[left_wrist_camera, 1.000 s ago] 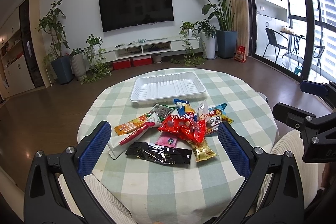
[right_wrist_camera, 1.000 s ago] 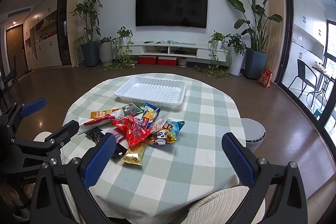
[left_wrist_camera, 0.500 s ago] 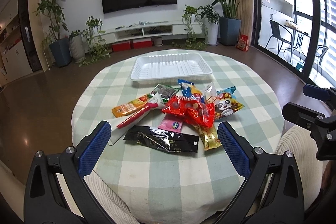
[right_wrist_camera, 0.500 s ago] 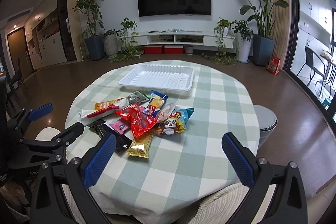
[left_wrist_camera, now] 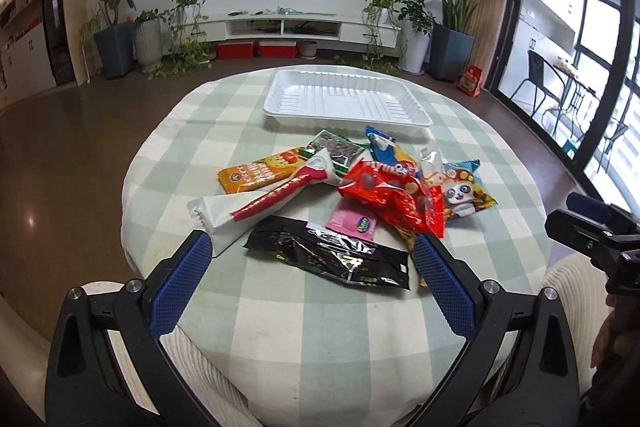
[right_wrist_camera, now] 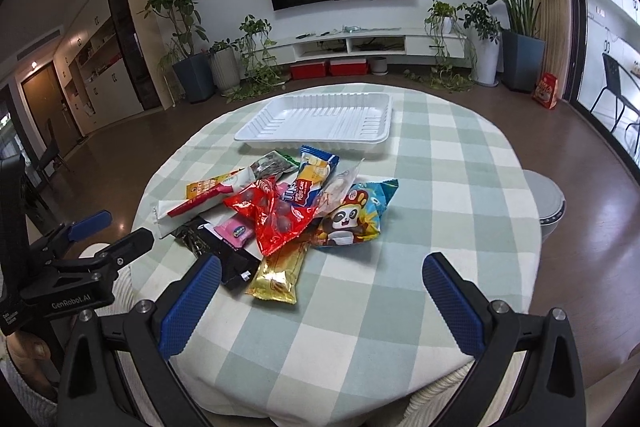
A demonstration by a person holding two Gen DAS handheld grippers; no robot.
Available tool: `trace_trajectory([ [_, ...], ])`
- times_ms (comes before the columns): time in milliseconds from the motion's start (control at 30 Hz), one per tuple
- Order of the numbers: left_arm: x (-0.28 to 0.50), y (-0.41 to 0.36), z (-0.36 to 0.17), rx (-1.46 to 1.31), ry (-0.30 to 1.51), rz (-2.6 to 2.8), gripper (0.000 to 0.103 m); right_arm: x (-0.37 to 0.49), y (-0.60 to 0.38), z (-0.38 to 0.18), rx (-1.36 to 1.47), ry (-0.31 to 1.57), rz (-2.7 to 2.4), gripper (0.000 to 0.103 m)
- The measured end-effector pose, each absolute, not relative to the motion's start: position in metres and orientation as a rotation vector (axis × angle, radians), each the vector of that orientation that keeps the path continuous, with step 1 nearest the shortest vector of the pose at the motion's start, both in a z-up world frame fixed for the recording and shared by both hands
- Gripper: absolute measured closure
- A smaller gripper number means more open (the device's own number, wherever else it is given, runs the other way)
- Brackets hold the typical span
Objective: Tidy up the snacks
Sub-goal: 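Lower the left tool onto the red-and-white tube packet while the right tool reaches the blue panda bag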
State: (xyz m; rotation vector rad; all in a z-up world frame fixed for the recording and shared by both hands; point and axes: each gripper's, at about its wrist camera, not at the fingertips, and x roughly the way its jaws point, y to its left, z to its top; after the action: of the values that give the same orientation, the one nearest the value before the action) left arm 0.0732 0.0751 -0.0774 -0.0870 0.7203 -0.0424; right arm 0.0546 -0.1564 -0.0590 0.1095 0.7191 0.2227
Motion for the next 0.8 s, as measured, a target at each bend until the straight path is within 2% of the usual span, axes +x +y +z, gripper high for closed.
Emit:
trace_trajectory([
  [233, 0.096, 0.108, -0.097, -0.237, 0.787, -0.094, 0.027, 0.083, -0.155, -0.070, 0.114, 0.751, 0.236, 0.000],
  [500, 0.124, 0.115, -0.111, -0.193, 0.825, -0.052, 0.027, 0.112, -0.164, -0.078, 0.115, 0.770, 0.219, 0.000],
  [800, 0.160, 0.110, -0.109, 0.024, 0.837, -0.047, 0.027, 0.139, -0.168, -0.089, 0.093, 0.812, 0.214, 0.000],
])
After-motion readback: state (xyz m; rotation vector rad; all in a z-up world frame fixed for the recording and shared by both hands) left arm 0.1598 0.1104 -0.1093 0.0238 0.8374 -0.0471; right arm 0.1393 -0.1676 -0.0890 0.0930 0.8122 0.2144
